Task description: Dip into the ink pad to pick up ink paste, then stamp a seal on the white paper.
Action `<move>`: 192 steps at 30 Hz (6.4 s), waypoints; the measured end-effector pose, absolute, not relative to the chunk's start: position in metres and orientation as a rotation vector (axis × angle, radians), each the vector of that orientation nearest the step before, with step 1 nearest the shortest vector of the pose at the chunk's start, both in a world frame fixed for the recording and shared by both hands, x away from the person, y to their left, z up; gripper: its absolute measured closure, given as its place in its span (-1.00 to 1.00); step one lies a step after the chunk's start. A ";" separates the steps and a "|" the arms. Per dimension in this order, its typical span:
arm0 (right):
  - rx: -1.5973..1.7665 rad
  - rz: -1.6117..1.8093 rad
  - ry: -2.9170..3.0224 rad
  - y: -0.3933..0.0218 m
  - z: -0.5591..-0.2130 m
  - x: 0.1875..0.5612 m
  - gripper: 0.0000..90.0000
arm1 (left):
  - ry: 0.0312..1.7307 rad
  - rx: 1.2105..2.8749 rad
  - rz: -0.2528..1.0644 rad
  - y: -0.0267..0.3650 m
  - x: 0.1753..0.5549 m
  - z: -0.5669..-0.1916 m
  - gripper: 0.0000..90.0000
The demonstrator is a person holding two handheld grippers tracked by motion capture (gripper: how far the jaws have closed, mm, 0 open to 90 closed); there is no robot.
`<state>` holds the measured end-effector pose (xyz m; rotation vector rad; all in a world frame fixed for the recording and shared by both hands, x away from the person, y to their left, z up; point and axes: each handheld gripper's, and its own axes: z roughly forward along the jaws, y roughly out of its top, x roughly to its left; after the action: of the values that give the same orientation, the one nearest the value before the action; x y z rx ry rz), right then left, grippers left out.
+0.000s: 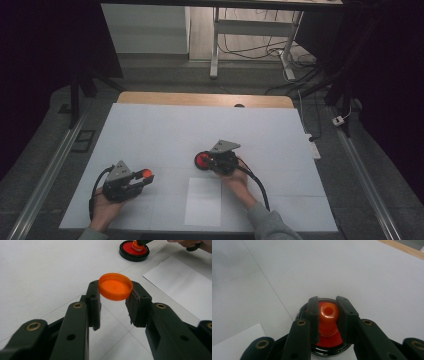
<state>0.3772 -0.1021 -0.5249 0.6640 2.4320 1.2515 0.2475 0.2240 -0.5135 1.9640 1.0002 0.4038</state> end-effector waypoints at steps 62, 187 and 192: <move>0.677 1.268 2.415 -0.100 -0.527 0.379 0.62 | 1.001 1.968 0.400 0.224 0.248 -0.515 0.44; 0.690 1.557 2.328 -0.163 -0.472 0.343 0.61 | 1.010 1.950 0.409 0.230 0.249 -0.516 0.44; 0.693 1.559 2.331 -0.165 -0.473 0.340 0.61 | 1.010 1.950 0.409 0.229 0.249 -0.516 0.44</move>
<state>0.3401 -0.1649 -0.4729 0.6933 2.3310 1.5593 0.2489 0.2293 -0.5163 1.9501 1.0098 0.4085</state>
